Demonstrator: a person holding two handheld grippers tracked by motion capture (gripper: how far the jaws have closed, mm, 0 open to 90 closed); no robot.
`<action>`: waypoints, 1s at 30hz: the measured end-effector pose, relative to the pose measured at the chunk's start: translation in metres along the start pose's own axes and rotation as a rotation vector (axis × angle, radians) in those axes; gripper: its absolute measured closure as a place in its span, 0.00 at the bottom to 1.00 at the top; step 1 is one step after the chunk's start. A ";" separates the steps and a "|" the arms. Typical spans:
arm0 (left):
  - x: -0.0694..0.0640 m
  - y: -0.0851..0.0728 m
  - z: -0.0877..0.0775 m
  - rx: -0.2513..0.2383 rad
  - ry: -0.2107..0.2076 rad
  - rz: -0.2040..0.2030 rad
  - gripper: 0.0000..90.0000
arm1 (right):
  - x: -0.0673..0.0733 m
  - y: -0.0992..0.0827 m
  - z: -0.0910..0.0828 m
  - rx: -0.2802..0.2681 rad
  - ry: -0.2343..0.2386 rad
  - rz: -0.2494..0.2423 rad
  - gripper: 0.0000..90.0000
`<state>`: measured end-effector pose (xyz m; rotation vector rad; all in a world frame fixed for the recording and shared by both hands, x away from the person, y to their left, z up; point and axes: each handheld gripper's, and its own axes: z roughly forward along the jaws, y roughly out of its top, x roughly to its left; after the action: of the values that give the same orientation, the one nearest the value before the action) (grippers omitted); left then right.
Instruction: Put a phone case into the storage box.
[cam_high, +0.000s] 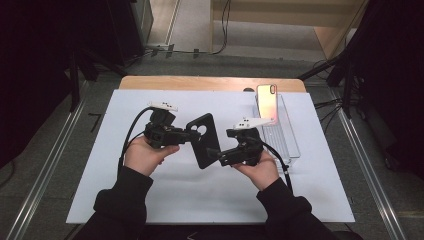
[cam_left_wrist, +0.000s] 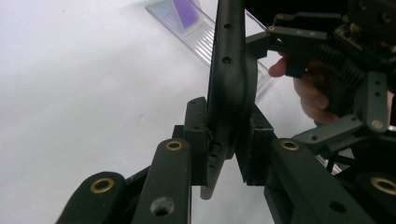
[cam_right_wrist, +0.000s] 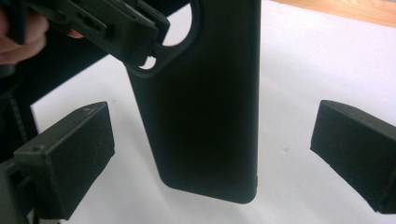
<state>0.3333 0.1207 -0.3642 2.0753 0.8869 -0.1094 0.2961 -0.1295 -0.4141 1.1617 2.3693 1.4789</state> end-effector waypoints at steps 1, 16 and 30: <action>-0.001 0.000 0.000 0.002 0.006 -0.009 0.85 | 0.001 -0.001 0.001 0.002 -0.013 -0.001 0.00; -0.014 0.000 0.011 0.009 0.034 -0.002 0.85 | 0.016 -0.004 0.014 -0.022 -0.097 -0.008 0.00; -0.024 -0.001 0.023 0.024 0.026 0.010 0.85 | 0.017 -0.007 0.027 -0.012 -0.143 -0.005 0.01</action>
<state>0.3204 0.0914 -0.3702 2.1076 0.8955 -0.0884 0.2933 -0.1000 -0.4288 1.2150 2.2646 1.3574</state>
